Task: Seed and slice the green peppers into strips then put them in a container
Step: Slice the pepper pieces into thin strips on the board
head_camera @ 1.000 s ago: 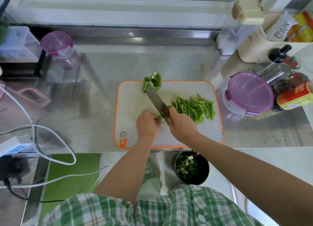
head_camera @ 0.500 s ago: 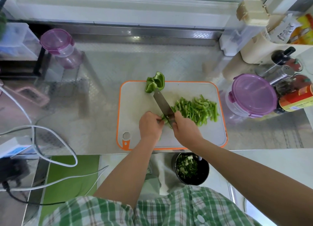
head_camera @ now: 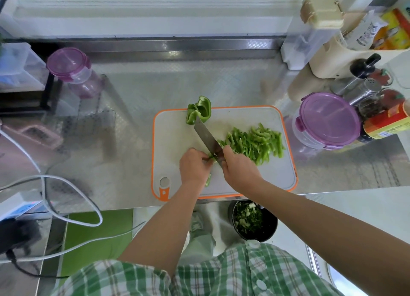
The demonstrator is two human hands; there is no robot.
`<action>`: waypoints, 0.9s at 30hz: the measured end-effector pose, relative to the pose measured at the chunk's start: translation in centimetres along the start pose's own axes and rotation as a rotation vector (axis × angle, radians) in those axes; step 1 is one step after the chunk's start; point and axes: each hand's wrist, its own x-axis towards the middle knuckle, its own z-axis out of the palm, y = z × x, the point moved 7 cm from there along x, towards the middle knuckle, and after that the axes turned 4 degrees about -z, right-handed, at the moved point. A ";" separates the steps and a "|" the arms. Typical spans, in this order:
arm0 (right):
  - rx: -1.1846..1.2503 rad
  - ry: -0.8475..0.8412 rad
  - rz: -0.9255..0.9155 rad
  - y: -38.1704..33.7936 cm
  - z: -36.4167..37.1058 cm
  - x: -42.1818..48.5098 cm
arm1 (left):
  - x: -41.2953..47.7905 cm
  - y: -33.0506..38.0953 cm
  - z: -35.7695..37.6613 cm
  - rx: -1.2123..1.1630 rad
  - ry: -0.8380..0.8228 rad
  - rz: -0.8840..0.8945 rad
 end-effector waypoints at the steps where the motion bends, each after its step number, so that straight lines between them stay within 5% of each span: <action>1: -0.004 -0.005 0.002 -0.1 0.0 0.0 | 0.0 0.0 0.0 0.000 -0.001 -0.002; 27: 0.056 0.005 0.008 0.2 0.3 -0.2 | -0.5 0.0 -0.5 -0.024 -0.002 0.010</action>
